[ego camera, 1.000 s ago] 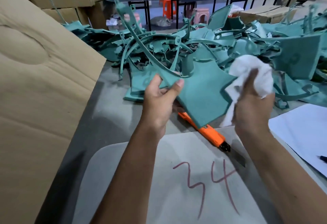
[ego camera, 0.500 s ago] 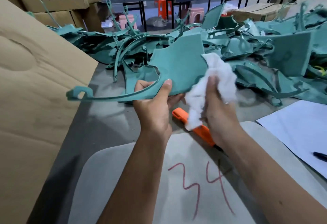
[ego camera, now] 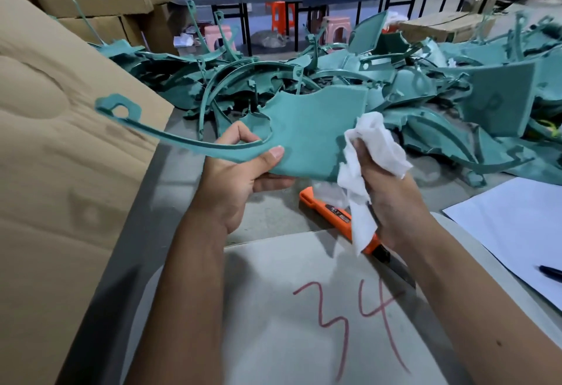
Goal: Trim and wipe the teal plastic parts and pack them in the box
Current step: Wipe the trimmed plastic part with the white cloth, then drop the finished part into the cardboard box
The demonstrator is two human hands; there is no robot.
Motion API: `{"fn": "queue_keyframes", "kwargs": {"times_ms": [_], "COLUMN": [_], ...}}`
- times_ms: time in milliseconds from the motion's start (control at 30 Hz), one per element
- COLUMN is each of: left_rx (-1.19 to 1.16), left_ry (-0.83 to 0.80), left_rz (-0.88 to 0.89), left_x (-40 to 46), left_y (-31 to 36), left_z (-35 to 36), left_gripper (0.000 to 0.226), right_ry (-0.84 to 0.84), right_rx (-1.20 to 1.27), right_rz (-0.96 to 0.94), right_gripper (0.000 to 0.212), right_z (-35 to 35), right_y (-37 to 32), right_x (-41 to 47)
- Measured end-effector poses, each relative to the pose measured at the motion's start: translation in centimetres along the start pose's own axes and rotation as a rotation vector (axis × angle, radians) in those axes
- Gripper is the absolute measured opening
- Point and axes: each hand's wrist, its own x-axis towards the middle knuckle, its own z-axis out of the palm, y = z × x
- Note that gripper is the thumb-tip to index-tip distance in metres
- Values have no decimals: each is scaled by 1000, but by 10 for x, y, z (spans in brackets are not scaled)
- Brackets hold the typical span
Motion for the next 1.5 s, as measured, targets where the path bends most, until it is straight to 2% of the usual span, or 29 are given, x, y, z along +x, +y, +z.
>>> {"fn": "queue_keyframes", "kwargs": {"times_ms": [67,167,233,267,333,433,467,500,567,633,667,733,833,900,967,1000,1033,1067,1133,1167,1267,1367,1433,1500], "left_rx": [8,36,60,63,87,197,213,214,193,170,138,73,136,214,291,312,327,320,262,255,326,417,516,535], "left_ry": [-40,-93,-131,-149,-202,-342,-342,-300,-172,-62,-4,118,276,327,347,374,416,451,470,461,517,603,621,732], "left_rz": [-14,-34,-79,-107,-158,-249,-267,-282,-285,-265,-254,-221,-131,-77,-24,13,46,76,96,101,213,359,425,471], "left_x": [-1,-1,-3,-4,-7,-12,-12,-12,-8,-4,-2,0,1,1,1,1,1,1,1,0,2,11,11,7], "left_y": [0,0,-2,-3,-5,-7,-8,-9,-14,-17,-21,-25,-26,-27,-28,-28,-26,-24,-21,-18,3,40,73,111], "left_z": [-7,-17,-20,-21,-26,-33,-32,-30,-25,-18,-16,-9,1,5,6,9,11,16,24,28,35,39,43,40], "left_gripper": [33,32,29,28,27,24,25,27,29,21,23,24,26,52,75,81,82,79,63,52,38,27,23,25], "right_ry": [-53,43,180,247,413,703,777,820,730,507,415,316,451,599,680,662,599,498,266,170,-12,-29,1,9], "right_rx": [-103,-172,-143,-144,-182,-160,-175,-226,-257,-292,-347,-603,-1166,-1233,-1180,-1103,-1007,-929,-912,-916,-666,-230,-43,98], "right_rz": [-45,-54,-68,-92,-144,-124,-109,-99,-132,-152,-161,-195,-164,-169,-335,-441,-511,-525,-437,-381,-212,-85,-68,-80], "right_gripper": [34,36,21,21,39,42,43,39,8,26,31,32,35,32,17,7,7,17,34,36,15,15,11,9], "right_z": [1,3,0,-4,-13,-32,-39,-42,-45,-44,-45,-49,-59,-61,-59,-55,-49,-41,-26,-21,-21,-16,1,24], "right_y": [-4,-6,-5,-5,-6,-12,-12,-12,-10,-8,-7,-6,-1,-2,-8,-11,-13,-13,-10,-8,-11,-14,-20,-29], "right_x": [2,0,0,2,5,9,12,13,15,17,17,19,20,16,13,12,11,9,4,2,1,1,4,11]}}
